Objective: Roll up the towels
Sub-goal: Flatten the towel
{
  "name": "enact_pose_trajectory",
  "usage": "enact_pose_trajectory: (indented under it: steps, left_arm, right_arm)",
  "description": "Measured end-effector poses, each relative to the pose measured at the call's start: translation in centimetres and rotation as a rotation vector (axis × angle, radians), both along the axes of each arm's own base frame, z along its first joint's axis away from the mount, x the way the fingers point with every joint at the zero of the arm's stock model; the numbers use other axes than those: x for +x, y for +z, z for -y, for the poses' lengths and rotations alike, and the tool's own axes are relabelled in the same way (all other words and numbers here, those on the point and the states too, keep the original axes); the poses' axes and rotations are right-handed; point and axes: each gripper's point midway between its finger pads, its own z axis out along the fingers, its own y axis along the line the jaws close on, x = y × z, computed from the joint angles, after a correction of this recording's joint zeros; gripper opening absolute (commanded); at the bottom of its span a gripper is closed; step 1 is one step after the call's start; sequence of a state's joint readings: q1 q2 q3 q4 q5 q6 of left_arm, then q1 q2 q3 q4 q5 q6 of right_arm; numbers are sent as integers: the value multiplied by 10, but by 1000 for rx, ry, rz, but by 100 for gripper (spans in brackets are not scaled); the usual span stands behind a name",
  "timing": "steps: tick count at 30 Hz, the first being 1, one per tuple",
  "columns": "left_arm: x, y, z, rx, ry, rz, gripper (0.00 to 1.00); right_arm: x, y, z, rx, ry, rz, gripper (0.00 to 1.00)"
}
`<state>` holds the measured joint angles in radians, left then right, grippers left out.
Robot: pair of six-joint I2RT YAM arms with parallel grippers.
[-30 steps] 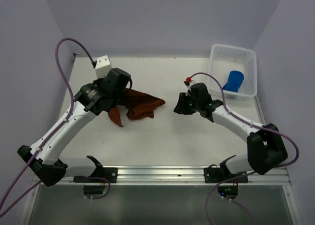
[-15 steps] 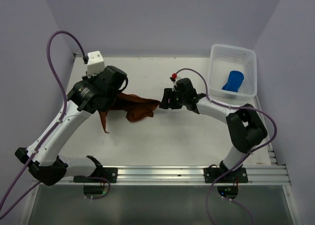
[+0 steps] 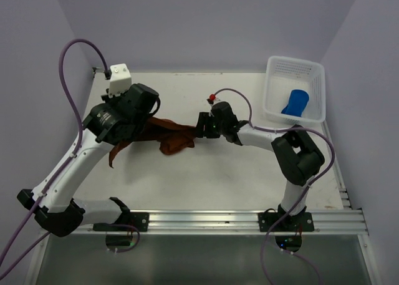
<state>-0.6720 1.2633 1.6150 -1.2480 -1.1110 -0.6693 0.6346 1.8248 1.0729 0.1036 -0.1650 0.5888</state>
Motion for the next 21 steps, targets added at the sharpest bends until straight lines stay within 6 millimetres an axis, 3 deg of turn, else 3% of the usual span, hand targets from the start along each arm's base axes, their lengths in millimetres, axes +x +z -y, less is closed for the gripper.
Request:
enact_pose_trajectory:
  steps: [4,9,10,16,21]
  left_arm:
    - [-3,2,-6,11,2,4,0]
    - [-4,4,-10,11,4,15,0]
    - [-3,5,-10,12,4,18,0]
    - [2,13,-16,21,15,43,0]
    - [5,28,-30,7,44,98,0]
  right_arm:
    - [15,-2,-3,2,-60,-2,47]
    - [27,9,-9,20,-78,19,3]
    - [29,13,-12,26,-70,27,1]
    - [38,58,-29,32,47,98,0]
    - [36,126,-42,32,203,175,0]
